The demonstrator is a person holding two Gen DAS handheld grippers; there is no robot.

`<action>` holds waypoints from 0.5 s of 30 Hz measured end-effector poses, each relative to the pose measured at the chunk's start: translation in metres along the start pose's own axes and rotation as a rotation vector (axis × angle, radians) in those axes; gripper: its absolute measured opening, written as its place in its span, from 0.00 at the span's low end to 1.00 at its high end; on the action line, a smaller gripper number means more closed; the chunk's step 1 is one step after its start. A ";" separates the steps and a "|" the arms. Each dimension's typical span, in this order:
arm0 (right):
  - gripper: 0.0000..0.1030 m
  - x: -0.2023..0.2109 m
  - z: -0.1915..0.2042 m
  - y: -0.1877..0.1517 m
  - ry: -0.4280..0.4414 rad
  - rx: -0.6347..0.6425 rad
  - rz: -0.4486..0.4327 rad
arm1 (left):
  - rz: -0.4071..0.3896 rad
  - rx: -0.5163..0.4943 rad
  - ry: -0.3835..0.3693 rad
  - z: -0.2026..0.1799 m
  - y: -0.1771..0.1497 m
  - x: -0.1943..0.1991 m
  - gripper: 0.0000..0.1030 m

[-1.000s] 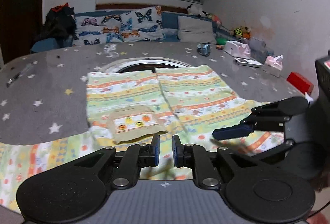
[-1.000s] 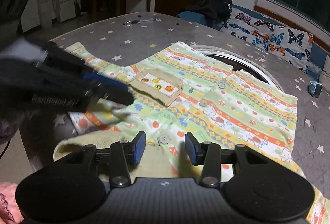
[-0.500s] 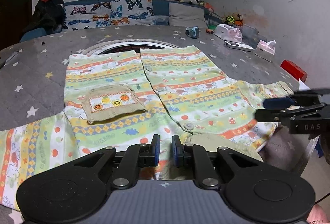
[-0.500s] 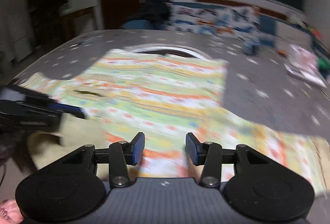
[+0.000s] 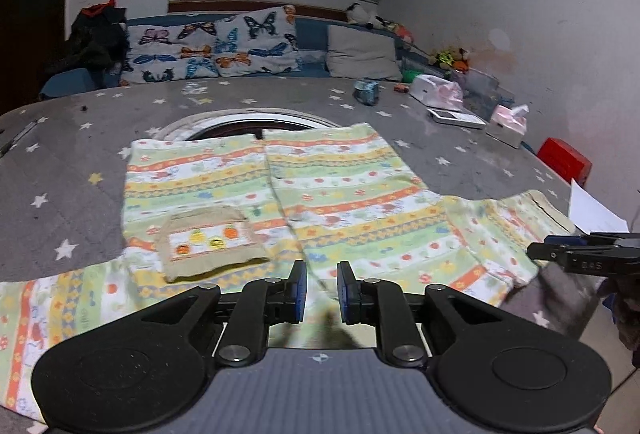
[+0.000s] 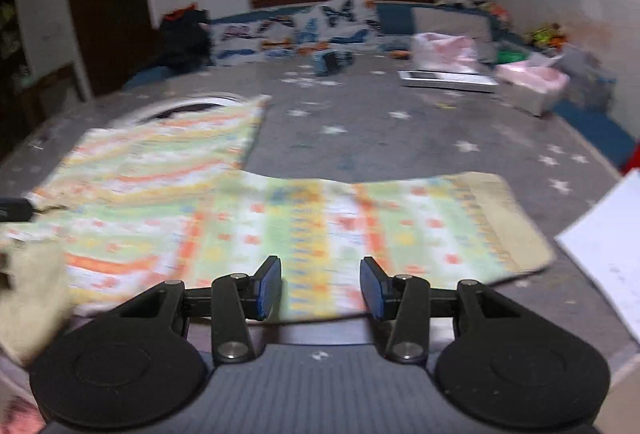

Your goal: Fold clothes

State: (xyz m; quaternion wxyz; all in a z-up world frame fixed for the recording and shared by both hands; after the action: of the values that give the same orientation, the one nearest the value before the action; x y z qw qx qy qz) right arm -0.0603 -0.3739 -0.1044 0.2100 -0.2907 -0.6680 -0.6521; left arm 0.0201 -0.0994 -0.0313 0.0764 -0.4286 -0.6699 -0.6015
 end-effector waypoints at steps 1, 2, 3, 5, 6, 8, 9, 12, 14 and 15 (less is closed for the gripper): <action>0.42 0.001 -0.007 -0.002 -0.020 -0.004 0.000 | 0.005 -0.009 -0.004 -0.005 -0.001 -0.002 0.17; 0.42 0.002 -0.016 -0.003 -0.040 -0.013 -0.002 | 0.011 -0.015 -0.008 -0.008 -0.002 -0.003 0.18; 0.42 0.003 -0.025 -0.003 -0.061 -0.023 -0.005 | 0.016 -0.020 -0.012 -0.012 -0.003 -0.005 0.19; 0.42 0.005 -0.044 -0.004 -0.105 -0.045 -0.010 | 0.026 -0.029 -0.026 -0.020 -0.005 -0.008 0.22; 0.42 0.005 -0.052 -0.004 -0.126 -0.056 -0.012 | 0.030 -0.034 -0.030 -0.023 -0.006 -0.010 0.22; 0.42 0.005 -0.070 -0.004 -0.171 -0.074 -0.015 | 0.033 -0.042 -0.040 -0.030 -0.007 -0.012 0.22; 0.42 0.005 -0.080 -0.004 -0.196 -0.082 -0.014 | 0.034 -0.046 -0.045 -0.033 -0.007 -0.013 0.22; 0.43 0.002 -0.101 -0.008 -0.227 -0.108 -0.008 | 0.037 -0.057 -0.057 -0.042 -0.007 -0.014 0.22; 0.43 0.000 -0.107 -0.011 -0.219 -0.128 -0.006 | 0.040 -0.064 -0.060 -0.047 -0.008 -0.016 0.24; 0.43 -0.001 -0.107 -0.011 -0.212 -0.135 -0.009 | 0.042 -0.068 -0.062 -0.049 -0.008 -0.017 0.24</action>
State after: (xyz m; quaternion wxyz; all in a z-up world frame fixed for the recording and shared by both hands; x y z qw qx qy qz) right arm -0.0779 -0.4803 -0.1069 0.1151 -0.3687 -0.6423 -0.6620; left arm 0.0049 -0.1493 -0.0346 0.0539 -0.4632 -0.6420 -0.6086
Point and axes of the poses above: each gripper's, at about its wrist camera, not at the fingertips, and x roughly against the way its jaws point, z to its left, y to its top, the point moved 9 cm from there along -x, roughly the way its jaws point, and after that the axes turned 8 degrees about x, right-handed, at the moved point
